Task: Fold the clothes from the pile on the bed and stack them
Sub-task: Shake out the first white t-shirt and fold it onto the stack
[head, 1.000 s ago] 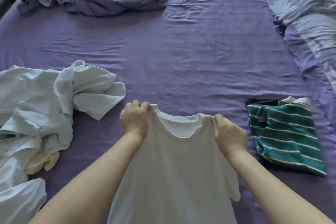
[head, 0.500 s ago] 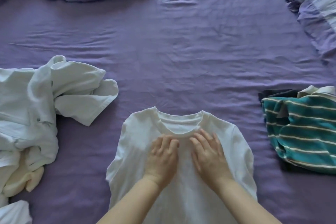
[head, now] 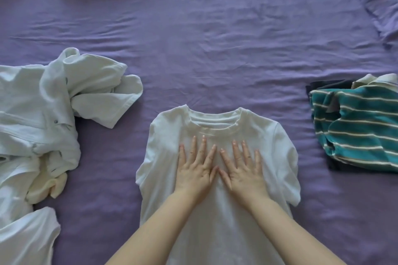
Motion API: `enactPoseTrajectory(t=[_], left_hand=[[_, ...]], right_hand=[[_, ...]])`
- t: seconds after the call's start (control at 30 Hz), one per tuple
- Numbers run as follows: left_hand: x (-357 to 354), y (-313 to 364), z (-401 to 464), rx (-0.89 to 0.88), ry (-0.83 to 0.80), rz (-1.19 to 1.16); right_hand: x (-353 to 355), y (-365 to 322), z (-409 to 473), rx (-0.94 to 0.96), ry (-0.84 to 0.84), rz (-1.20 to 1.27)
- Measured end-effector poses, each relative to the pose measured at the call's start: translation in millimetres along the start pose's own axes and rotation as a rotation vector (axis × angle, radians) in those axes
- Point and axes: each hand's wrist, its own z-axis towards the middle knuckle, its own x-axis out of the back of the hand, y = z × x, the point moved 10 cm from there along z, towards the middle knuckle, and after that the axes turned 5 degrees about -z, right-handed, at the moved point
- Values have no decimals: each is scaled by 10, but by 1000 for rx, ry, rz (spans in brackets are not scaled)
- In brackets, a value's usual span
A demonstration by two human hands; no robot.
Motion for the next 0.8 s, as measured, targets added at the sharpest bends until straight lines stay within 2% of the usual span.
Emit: enactPoseTrajectory(t=[0.17, 0.27, 0.53, 0.7, 0.8], left_hand=[[-297, 342, -1082, -55, 38, -48], [-503, 495, -1597, -39, -10, -63], [-707, 759, -2103, -45, -186, -79], [-596, 574, -2119, 39, -187, -83], [-587, 134, -2201, 234, -141, -96]], right_hand=[[-204, -206, -1076, 75, 19, 53], [-257, -262, -1591, 90, 4, 58], [-269, -361, -2181, 161, -103, 14], [-279, -360, -2268, 190, -79, 55], [-231, -186, -2277, 142, -14, 111]])
